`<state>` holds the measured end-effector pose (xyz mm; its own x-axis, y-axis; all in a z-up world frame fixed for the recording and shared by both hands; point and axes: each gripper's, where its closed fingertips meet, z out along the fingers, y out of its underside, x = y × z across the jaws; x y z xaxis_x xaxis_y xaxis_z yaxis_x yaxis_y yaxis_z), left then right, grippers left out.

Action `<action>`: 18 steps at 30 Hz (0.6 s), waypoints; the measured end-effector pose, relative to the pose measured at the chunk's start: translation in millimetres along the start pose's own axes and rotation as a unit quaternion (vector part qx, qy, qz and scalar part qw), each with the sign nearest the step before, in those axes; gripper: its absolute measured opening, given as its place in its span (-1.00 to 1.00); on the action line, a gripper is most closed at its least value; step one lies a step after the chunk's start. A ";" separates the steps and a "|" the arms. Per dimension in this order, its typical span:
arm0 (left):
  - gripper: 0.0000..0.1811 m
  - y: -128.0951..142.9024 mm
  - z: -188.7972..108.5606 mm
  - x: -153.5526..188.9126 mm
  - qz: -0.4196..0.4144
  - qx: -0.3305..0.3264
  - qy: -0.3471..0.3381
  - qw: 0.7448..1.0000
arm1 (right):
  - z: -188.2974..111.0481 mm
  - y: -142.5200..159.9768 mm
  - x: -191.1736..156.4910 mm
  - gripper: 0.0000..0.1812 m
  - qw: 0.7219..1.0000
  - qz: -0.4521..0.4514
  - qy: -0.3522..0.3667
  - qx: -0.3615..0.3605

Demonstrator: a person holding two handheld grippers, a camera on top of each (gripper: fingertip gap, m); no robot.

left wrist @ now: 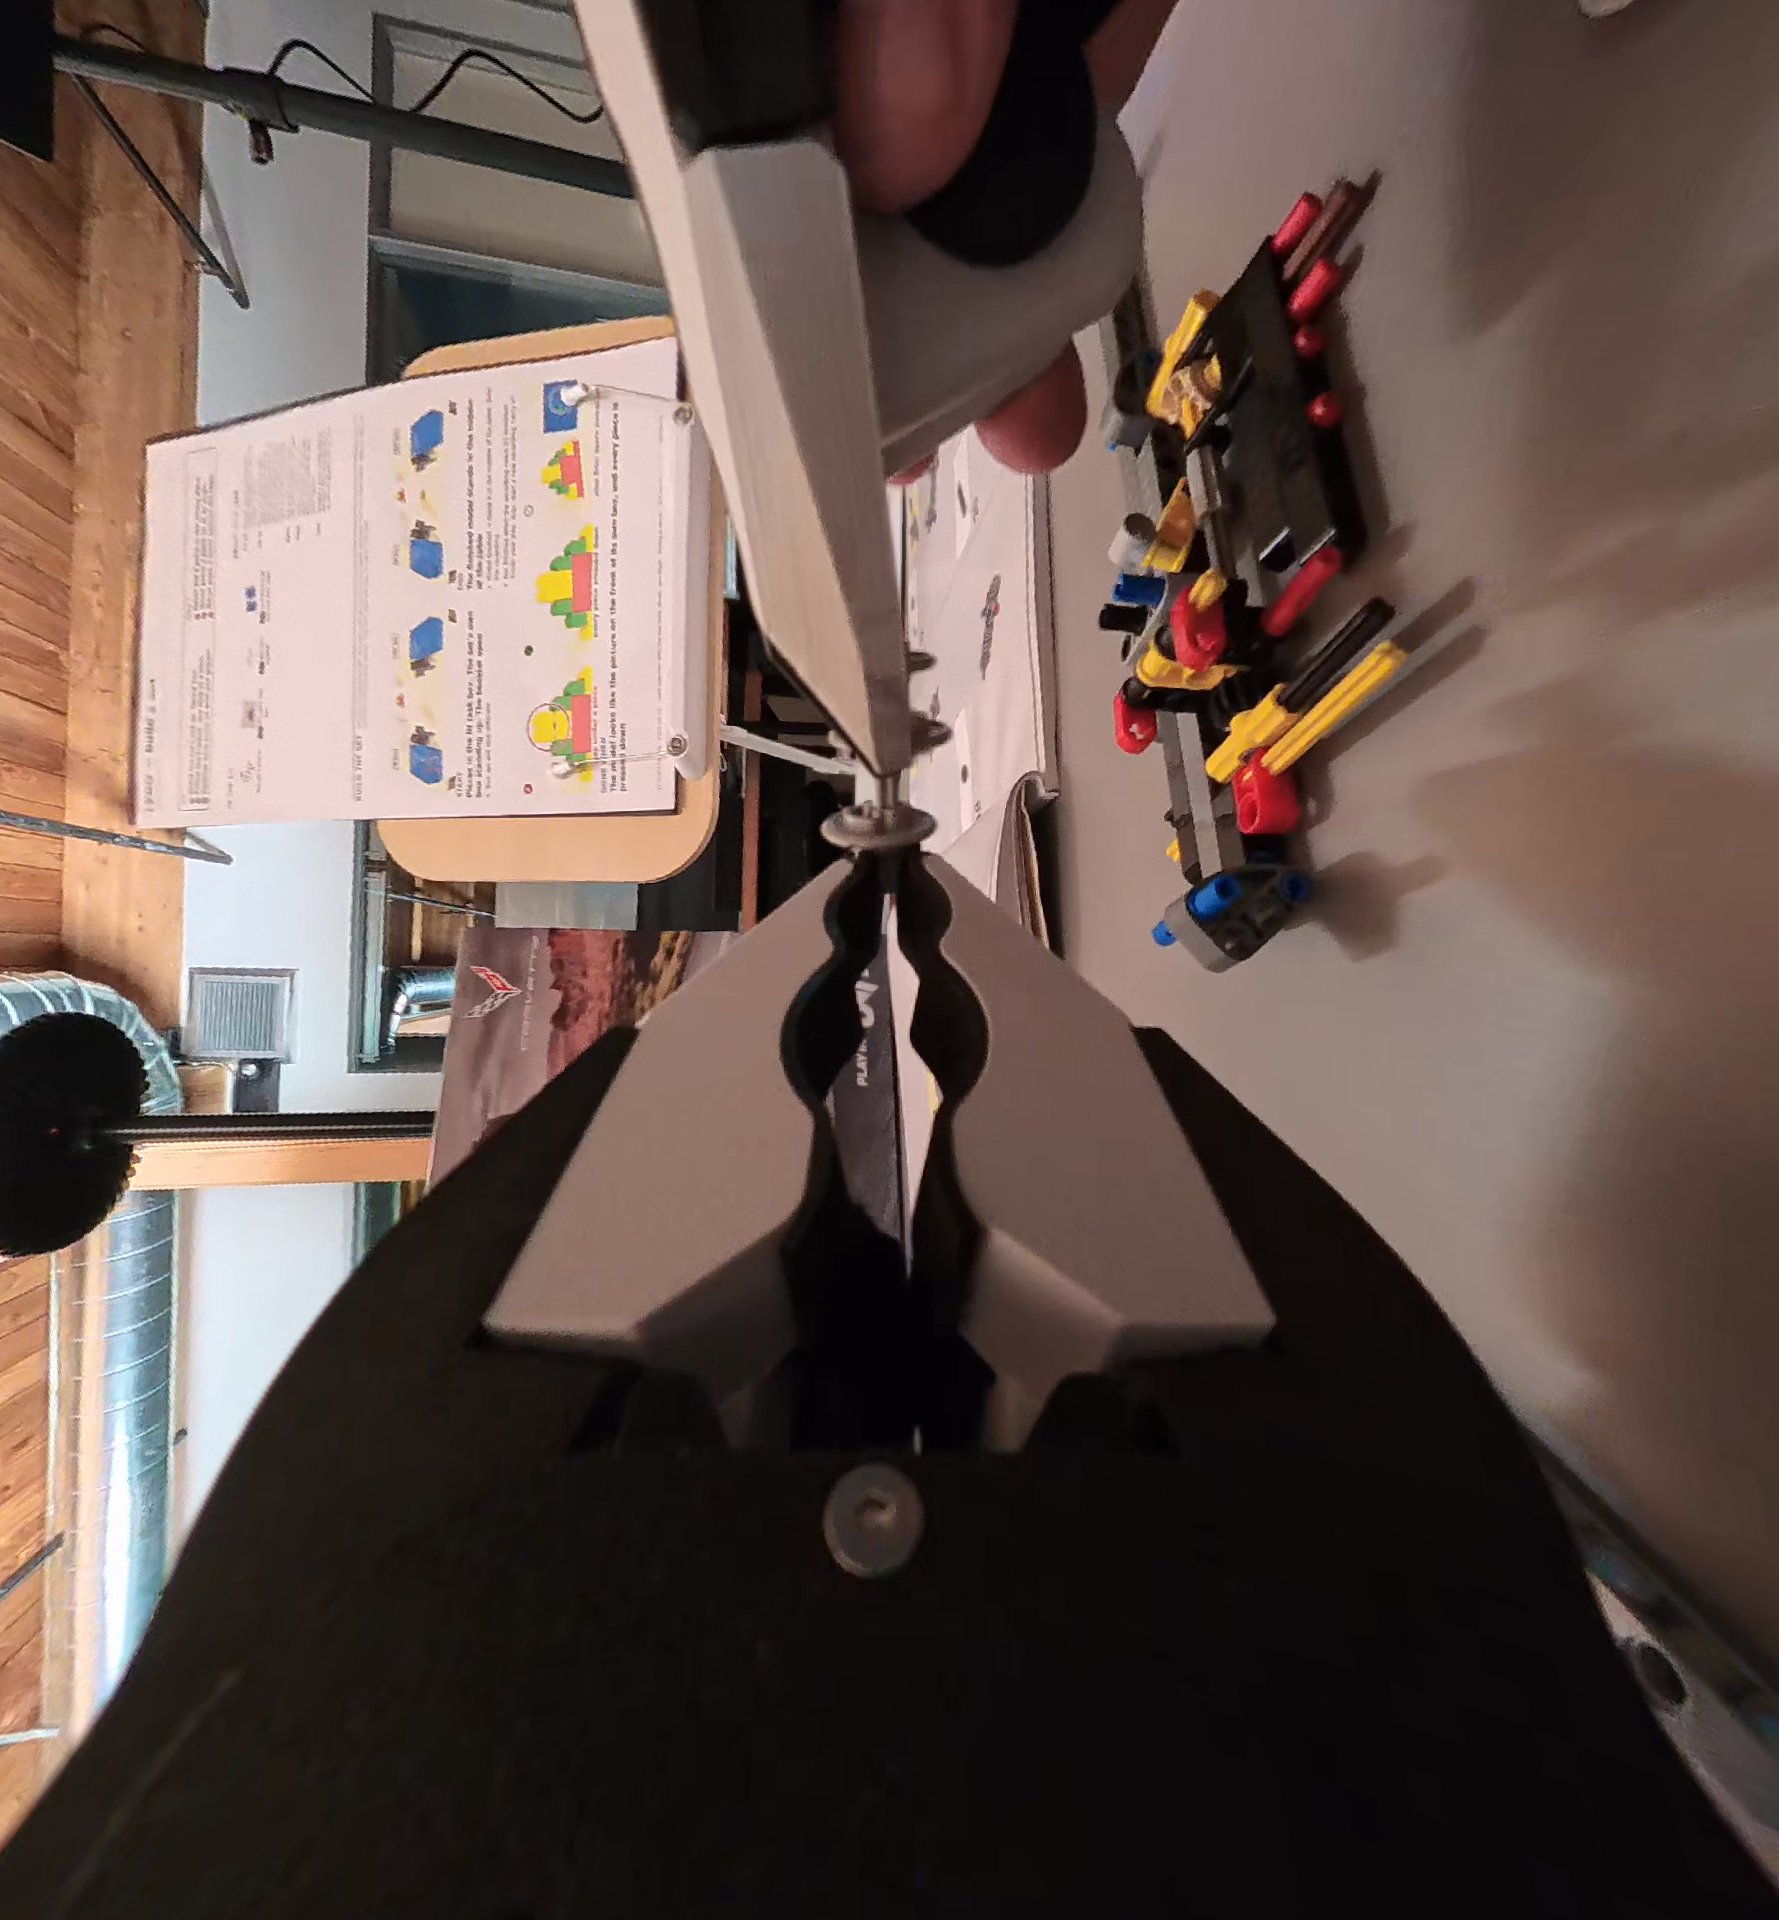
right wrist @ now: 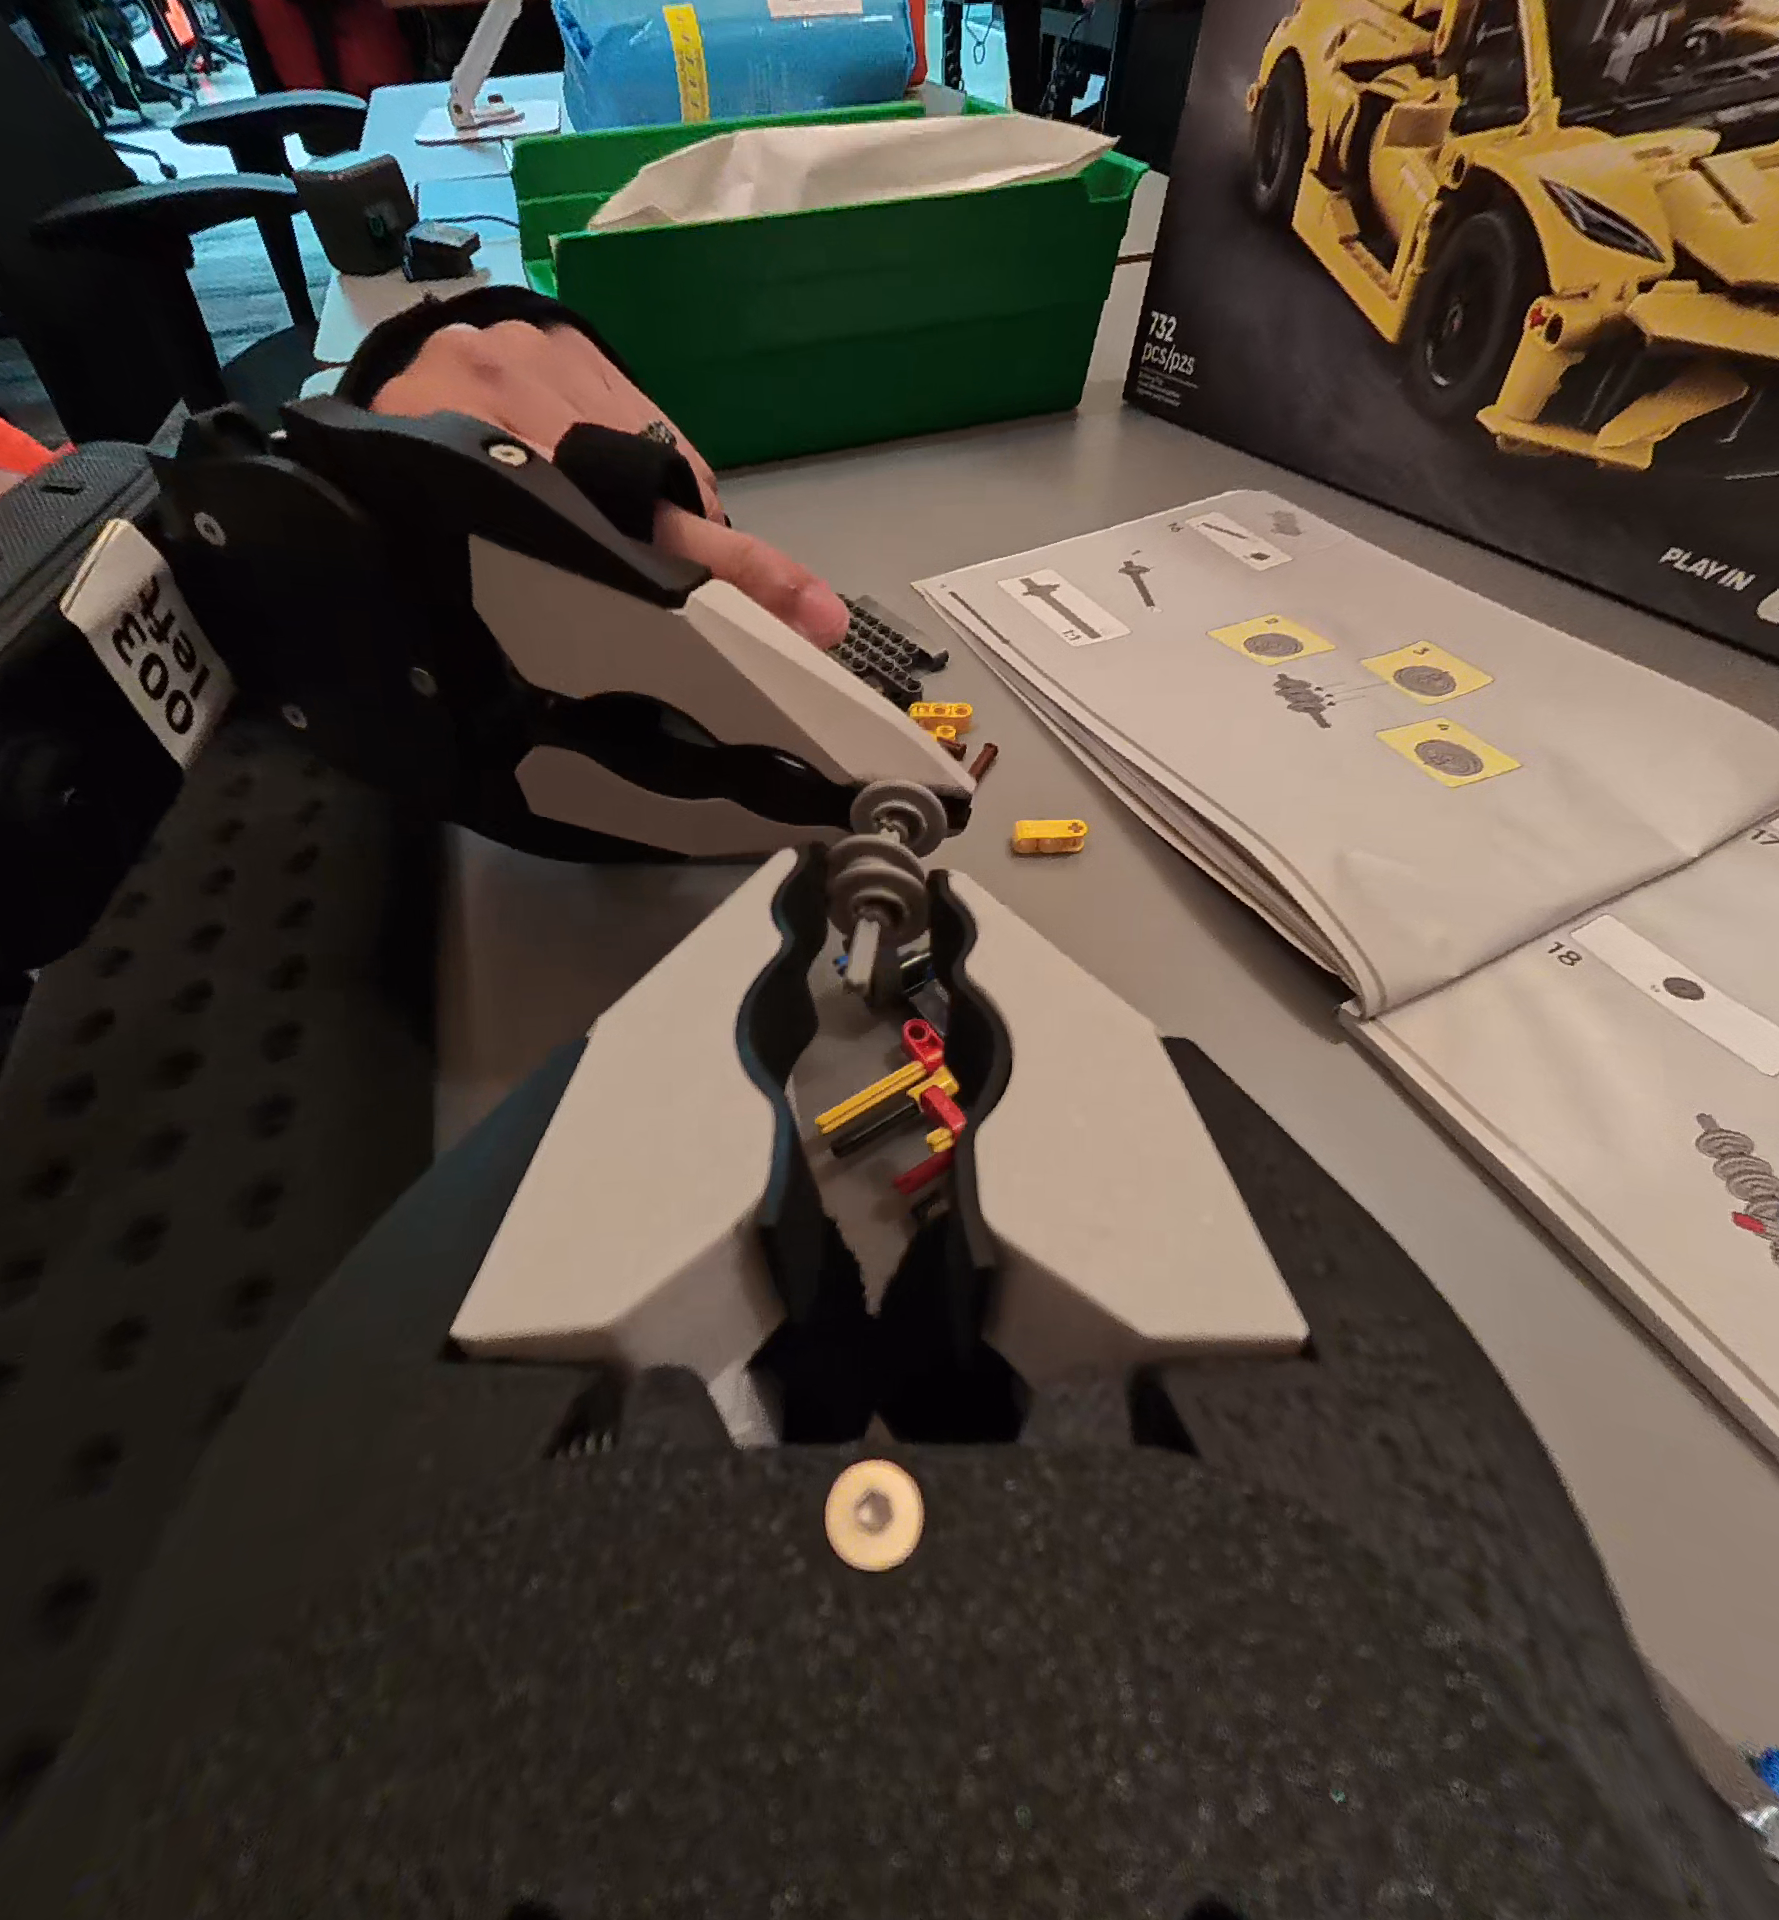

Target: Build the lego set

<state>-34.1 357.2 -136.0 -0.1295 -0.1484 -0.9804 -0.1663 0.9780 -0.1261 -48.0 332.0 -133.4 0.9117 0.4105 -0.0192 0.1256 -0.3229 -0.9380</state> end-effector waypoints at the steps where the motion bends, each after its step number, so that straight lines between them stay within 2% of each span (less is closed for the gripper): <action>1: -0.99 0.0 -0.1 -0.3 -0.007 -0.002 0.002 1.000 | -0.2 -0.6 -0.1 -0.80 1.000 -0.002 0.002 -0.001; 18: -0.99 5.3 2.5 5.5 -0.014 -0.028 0.018 0.999 | 6.5 5.6 3.3 -0.80 0.999 -0.017 0.032 -0.021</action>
<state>-33.3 361.9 -142.5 -0.1587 -0.1817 -0.9705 -0.2250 0.9637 -0.1437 -46.9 337.1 -141.0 0.9295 0.3672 0.0362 0.1727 -0.3464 -0.9221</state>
